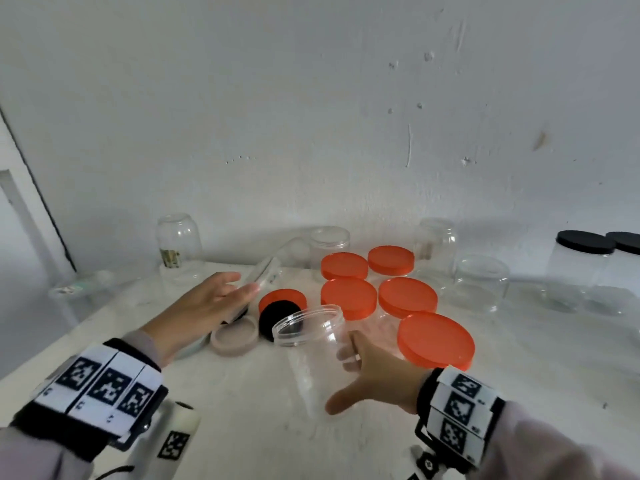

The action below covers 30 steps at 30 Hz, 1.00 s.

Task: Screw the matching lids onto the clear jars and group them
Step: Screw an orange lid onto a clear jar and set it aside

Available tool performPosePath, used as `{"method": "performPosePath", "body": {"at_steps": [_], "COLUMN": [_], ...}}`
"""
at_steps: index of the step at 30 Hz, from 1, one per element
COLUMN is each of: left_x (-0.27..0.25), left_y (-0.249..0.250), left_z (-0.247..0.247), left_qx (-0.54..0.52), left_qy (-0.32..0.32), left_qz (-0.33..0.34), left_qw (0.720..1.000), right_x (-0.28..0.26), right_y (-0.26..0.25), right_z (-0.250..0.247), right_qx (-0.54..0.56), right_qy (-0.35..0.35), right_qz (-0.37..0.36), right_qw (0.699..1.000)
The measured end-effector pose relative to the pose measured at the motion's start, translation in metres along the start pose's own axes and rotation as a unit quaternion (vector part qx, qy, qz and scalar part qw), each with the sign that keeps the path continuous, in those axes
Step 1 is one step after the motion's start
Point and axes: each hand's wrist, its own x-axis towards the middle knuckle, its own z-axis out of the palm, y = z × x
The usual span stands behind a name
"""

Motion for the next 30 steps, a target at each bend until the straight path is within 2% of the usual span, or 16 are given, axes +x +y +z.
{"method": "performPosePath", "body": {"at_steps": [4, 9, 11, 15, 19, 24, 30], "left_x": [0.008, 0.022, 0.027, 0.033, 0.036, 0.037, 0.035], "left_y": [0.004, 0.001, -0.002, -0.008, -0.009, -0.009, -0.012], "left_z": [0.010, 0.029, 0.034, 0.041, 0.047, 0.058, 0.060], "left_qx": [-0.024, 0.062, 0.097, 0.095, 0.123, 0.166, 0.158], "left_qy": [-0.038, -0.080, -0.095, -0.129, -0.159, -0.166, -0.165], "left_qz": [0.034, 0.073, 0.089, 0.092, 0.102, 0.123, 0.134], "left_qw": [0.998, 0.992, 0.987, 0.983, 0.974, 0.964, 0.964], "right_x": [0.015, 0.024, 0.025, 0.025, 0.025, 0.025, 0.023], "right_y": [0.003, 0.007, 0.007, 0.002, 0.001, 0.007, 0.006], "right_z": [0.011, 0.020, 0.020, 0.016, 0.017, 0.019, 0.020], "right_qx": [-0.037, -0.057, -0.042, 0.038, 0.046, 0.044, 0.041], "right_qy": [0.014, 0.038, 0.052, 0.071, 0.083, 0.101, 0.098], "right_qz": [-0.003, -0.022, -0.031, -0.073, -0.091, -0.080, -0.076], "right_qw": [0.999, 0.997, 0.997, 0.994, 0.991, 0.991, 0.991]}}
